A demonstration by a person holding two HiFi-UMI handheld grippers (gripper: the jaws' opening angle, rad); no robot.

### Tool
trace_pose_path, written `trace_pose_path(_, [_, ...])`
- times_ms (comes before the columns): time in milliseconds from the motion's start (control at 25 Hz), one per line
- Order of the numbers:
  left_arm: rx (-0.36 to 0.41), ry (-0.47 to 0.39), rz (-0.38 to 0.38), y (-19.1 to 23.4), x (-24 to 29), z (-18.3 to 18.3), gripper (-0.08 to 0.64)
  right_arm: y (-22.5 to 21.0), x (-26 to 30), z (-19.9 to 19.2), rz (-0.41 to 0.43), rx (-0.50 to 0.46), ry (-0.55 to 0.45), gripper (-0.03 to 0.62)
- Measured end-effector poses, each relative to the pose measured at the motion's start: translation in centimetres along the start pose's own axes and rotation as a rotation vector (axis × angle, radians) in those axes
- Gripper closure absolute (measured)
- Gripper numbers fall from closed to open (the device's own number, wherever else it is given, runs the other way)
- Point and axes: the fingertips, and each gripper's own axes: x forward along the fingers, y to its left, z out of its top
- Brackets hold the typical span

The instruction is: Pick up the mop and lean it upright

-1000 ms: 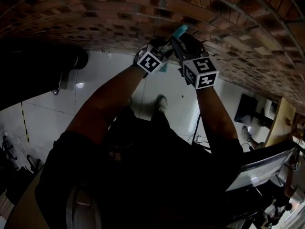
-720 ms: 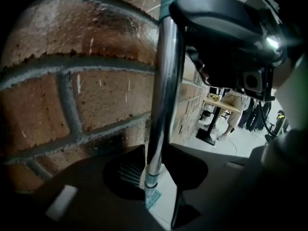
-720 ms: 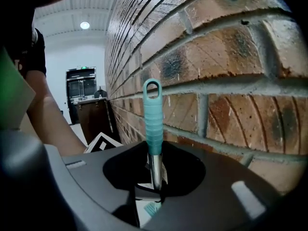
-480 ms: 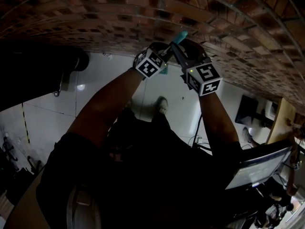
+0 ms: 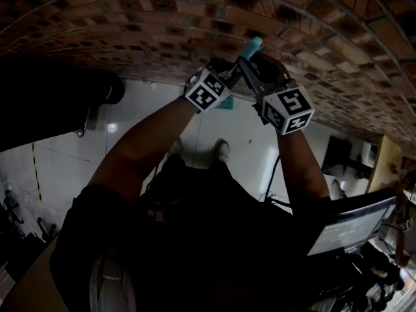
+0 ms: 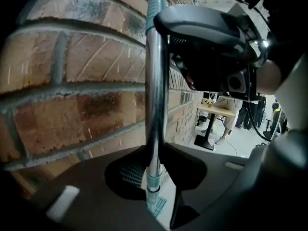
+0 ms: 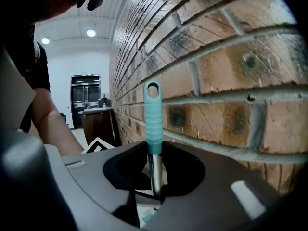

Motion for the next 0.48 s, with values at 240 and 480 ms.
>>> trace_pose_path(240, [0.011, -0.021, -0.004, -0.6, -1.9, 3.1, 0.462, 0.9, -1.3, 3.3, 0.009, -0.010, -0.028, 0.480])
trace_pose_path(480, [0.022, -0.043, -0.004, -1.0, -3.7, 6.4, 0.462, 1.2, -2.8, 6.8, 0.001, -0.016, -0.066, 0.480])
